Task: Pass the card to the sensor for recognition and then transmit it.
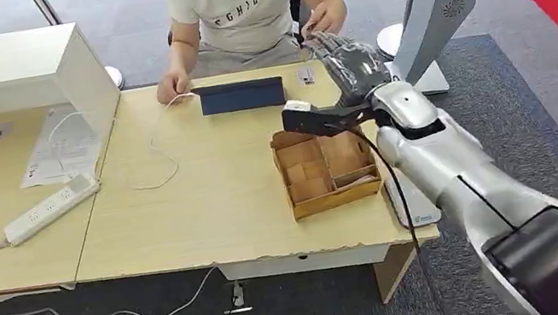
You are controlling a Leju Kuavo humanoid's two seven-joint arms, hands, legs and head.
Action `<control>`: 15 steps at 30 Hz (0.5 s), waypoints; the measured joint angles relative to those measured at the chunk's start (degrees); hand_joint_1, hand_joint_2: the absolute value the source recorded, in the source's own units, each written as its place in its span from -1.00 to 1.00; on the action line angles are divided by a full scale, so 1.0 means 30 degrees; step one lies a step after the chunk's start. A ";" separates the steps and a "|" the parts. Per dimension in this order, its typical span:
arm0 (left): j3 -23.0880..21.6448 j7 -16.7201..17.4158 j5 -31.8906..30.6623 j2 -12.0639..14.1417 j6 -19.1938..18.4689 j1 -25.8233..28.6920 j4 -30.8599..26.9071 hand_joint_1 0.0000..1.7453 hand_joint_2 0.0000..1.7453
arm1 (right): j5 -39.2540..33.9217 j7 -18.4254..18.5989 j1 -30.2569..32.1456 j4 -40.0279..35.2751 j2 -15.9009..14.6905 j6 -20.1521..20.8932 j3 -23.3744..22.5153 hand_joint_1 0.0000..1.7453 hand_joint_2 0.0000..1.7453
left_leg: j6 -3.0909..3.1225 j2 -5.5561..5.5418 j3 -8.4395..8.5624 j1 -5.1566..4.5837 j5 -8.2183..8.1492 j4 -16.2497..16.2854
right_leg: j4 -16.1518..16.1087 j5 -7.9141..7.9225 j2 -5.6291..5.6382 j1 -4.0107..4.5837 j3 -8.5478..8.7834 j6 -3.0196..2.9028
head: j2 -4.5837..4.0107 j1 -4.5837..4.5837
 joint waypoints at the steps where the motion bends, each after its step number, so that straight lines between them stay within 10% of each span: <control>1: 0.0000 0.0000 0.0000 0.0000 0.0000 0.0004 0.0000 -1.00 1.00 | 0.0073 0.0022 -0.0025 0.0007 -0.0117 0.0007 0.0000 -1.00 -1.00 | 0.0000 -0.0001 -0.0001 0.0000 0.0000 0.0001 | 0.0001 0.0000 0.0000 0.0000 0.0000 0.0001 | 0.0000 0.0000; 8: 0.0000 -0.0204 0.0051 0.0000 -0.0160 0.0015 0.0000 -1.00 1.00 | -0.0173 0.0480 -0.0425 0.0015 -0.1463 0.0755 -0.0102 -1.00 -1.00 | 0.0000 -0.0009 0.0013 0.0000 0.0000 0.0011 | -0.0014 0.0001 -0.0001 -0.0001 -0.0006 0.0002 | 0.0000 -0.0007; 15: 0.0007 0.0116 0.0116 0.0051 -0.0139 0.0220 0.0000 -1.00 1.00 | -0.4552 0.1311 0.0137 0.0328 -0.5295 0.4109 -0.2141 -1.00 -1.00 | 0.0026 -0.0035 -0.0019 -0.0023 -0.0016 0.0023 | -0.0051 0.0020 -0.0013 -0.0023 0.0021 0.0035 | 0.0000 0.0022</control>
